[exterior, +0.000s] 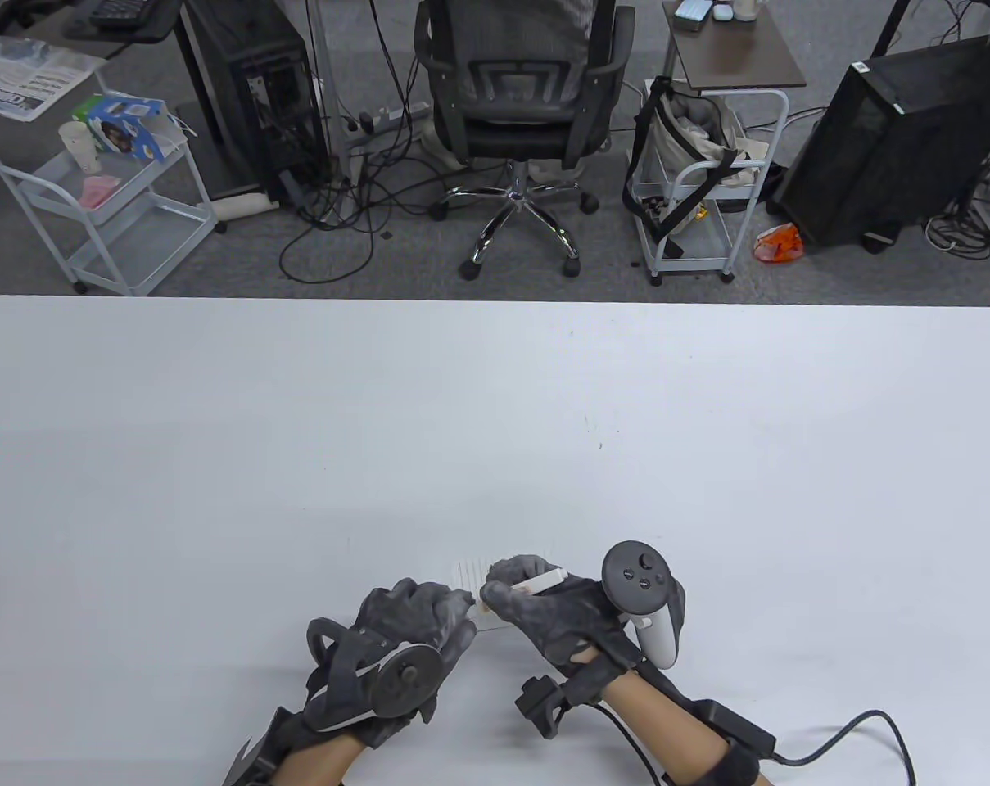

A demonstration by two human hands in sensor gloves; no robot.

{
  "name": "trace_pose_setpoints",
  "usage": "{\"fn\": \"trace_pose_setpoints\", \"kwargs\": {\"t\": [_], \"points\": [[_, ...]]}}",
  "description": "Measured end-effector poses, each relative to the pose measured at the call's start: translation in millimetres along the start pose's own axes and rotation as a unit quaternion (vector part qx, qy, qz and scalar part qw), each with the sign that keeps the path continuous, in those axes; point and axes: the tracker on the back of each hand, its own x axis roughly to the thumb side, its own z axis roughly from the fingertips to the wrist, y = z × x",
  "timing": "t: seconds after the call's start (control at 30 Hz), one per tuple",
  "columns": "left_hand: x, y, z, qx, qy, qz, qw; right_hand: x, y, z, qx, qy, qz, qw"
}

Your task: Squeeze and apply correction pen on text

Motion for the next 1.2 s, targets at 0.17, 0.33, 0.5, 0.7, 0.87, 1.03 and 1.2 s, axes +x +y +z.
{"fn": "trace_pose_setpoints", "kwargs": {"t": [0.17,0.33,0.5,0.7,0.87,1.03,1.2], "points": [[2,1,0,-0.002,-0.007,0.004,1.000,2,-1,0,-0.016,-0.009,0.015,1.000],[3,-1,-3,-0.006,-0.010,-0.003,1.000,-1,-6,-2,-0.025,0.001,0.021,0.999],[0,-1,-6,-0.012,-0.005,0.011,1.000,-1,-9,-5,-0.032,0.001,0.025,0.999],[4,0,-12,-0.010,-0.006,0.025,1.000,1,-16,-8,-0.038,-0.010,0.018,0.999],[1,1,-13,-0.021,-0.003,0.053,0.998,1,-17,-10,-0.038,-0.036,0.014,0.999],[-9,-5,-17,-0.057,0.008,0.107,0.993,0,-19,-12,-0.042,-0.040,0.007,0.998],[-63,-8,-3,-0.075,0.079,0.047,0.993,-11,-73,-8,-0.137,-0.015,-0.035,0.990]]}}
